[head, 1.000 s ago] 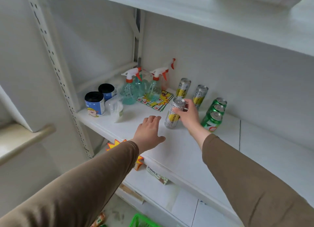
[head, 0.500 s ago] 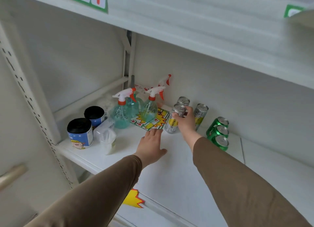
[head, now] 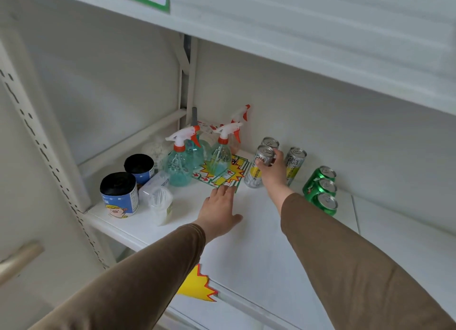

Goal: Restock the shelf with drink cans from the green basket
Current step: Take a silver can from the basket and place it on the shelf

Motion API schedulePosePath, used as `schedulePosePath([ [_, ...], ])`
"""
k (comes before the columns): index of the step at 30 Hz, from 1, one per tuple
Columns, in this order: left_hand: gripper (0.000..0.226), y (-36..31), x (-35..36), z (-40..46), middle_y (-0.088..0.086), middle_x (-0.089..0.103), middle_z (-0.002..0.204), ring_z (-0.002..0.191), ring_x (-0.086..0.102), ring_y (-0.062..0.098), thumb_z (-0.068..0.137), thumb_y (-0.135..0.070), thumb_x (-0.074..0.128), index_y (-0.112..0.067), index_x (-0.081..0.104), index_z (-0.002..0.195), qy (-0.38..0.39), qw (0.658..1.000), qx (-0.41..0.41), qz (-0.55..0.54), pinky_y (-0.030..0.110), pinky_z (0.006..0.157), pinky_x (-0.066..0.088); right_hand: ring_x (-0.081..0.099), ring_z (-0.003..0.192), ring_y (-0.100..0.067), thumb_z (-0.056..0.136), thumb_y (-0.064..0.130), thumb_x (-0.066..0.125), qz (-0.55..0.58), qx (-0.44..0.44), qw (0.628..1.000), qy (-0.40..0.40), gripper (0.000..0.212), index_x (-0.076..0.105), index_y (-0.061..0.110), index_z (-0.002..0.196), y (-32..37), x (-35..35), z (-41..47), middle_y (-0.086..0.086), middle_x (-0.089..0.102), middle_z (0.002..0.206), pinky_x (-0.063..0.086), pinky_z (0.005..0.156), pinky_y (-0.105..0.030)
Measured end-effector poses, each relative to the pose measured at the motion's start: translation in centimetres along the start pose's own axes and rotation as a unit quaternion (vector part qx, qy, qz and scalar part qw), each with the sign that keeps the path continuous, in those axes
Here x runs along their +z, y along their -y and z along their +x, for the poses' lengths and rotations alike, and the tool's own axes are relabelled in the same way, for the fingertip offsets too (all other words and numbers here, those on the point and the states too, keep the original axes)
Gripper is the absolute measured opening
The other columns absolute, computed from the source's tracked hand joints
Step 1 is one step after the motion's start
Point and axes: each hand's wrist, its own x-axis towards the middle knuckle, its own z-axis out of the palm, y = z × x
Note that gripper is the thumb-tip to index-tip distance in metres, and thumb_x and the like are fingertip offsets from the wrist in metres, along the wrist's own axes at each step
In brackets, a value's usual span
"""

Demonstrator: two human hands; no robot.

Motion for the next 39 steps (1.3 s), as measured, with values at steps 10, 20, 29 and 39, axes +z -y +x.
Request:
schedulePosePath([
  [10, 0.084, -1.1, -1.1, -5.4, 0.006, 0.031, 0.152, 0.137, 0.031, 0.028, 0.083, -0.042, 0.068, -0.019, 0.025, 0.151, -0.011, 0.999, -0.02, 0.033, 0.042, 0.109, 0.034, 0.035, 0.142, -0.026, 0.093, 0.028, 0.069, -0.091, -0.071, 0.992, 0.058, 0.07, 0.033, 0.017, 0.152, -2.9, -3.0, -9.3, -0.008, 0.04, 0.155, 0.033, 0.108, -0.034],
  [20, 0.08, -2.8, -0.1, -17.2, 0.008, 0.023, 0.157, 0.142, 0.023, 0.029, 0.084, -0.042, 0.068, -0.019, 0.028, 0.149, -0.045, 0.994, -0.017, 0.096, 0.044, 0.113, 0.028, 0.033, 0.141, -0.023, 0.091, 0.043, 0.066, -0.26, -0.262, 0.92, 0.13, 0.071, 0.036, 0.02, 0.151, -7.4, -8.6, -22.3, -0.002, 0.041, 0.153, 0.037, 0.11, -0.043],
  [29, 0.076, -2.0, 3.6, -30.5, 0.012, 0.026, 0.158, 0.145, 0.024, 0.032, 0.085, -0.043, 0.063, -0.015, 0.034, 0.149, -0.129, 0.988, 0.021, 0.087, 0.044, 0.114, 0.024, 0.024, 0.149, -0.029, 0.093, 0.045, 0.063, -0.304, -0.365, 0.869, 0.138, 0.067, 0.04, 0.019, 0.15, -10.9, -10.7, -34.9, -0.003, 0.03, 0.161, 0.025, 0.12, -0.049],
  [39, 0.088, 1.0, 16.1, -45.1, 0.01, 0.027, 0.156, 0.144, 0.025, 0.03, 0.075, -0.042, 0.07, -0.017, 0.03, 0.15, -0.025, 0.997, -0.043, 0.059, 0.043, 0.117, 0.024, 0.03, 0.145, -0.025, 0.096, 0.038, 0.061, -0.301, -0.342, 0.854, 0.251, 0.06, 0.041, 0.017, 0.149, -25.0, -11.0, -47.7, -0.004, 0.035, 0.158, 0.028, 0.12, -0.042],
])
